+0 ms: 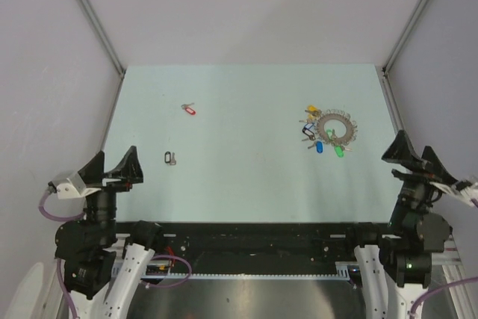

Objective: Put the keys on the keyring

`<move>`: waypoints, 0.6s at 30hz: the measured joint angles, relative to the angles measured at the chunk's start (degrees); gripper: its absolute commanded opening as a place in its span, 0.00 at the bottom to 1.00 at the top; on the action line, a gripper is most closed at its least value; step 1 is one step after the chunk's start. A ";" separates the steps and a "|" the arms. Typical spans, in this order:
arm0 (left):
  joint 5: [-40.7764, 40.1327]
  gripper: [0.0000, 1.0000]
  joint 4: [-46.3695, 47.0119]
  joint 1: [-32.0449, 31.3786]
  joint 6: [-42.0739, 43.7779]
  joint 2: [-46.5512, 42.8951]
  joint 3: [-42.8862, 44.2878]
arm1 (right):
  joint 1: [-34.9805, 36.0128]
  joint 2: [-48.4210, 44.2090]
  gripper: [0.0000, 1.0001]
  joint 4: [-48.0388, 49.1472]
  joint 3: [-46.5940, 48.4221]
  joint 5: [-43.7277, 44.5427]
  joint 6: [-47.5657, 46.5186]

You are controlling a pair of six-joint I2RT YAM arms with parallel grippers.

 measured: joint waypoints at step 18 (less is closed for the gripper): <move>-0.02 1.00 0.57 0.63 -6.23 0.00 -11.10 | 22.58 -5.29 1.00 -18.10 3.48 18.47 -3.85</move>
